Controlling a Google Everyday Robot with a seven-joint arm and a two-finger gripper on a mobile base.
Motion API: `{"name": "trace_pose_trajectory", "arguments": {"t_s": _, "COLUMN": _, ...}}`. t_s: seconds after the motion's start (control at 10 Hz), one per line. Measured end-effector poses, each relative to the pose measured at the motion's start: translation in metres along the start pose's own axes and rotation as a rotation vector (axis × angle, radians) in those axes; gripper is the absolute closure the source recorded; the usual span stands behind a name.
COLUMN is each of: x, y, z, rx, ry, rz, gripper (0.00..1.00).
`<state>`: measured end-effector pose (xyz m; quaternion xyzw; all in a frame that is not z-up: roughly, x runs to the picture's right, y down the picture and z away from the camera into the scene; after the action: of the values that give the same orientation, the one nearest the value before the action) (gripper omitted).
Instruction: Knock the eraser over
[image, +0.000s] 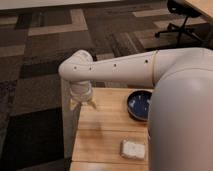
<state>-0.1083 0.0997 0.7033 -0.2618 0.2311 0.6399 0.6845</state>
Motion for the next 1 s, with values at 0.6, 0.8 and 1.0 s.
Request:
{"name": "trace_pose_trajectory", "arguments": {"t_s": 0.6, "x": -0.003, "y": -0.015, "z": -0.006, "rx": -0.01, "ry": -0.016, "rz": 0.036, "gripper": 0.35}}
{"name": "trace_pose_trajectory", "arguments": {"t_s": 0.8, "x": -0.004, "y": -0.026, "z": -0.006, "rx": -0.022, "ry": -0.022, "rz": 0.05, "gripper": 0.35}}
{"name": "trace_pose_trajectory", "arguments": {"t_s": 1.0, "x": -0.005, "y": -0.046, "z": -0.004, "rx": -0.035, "ry": -0.021, "rz": 0.067, "gripper": 0.35}}
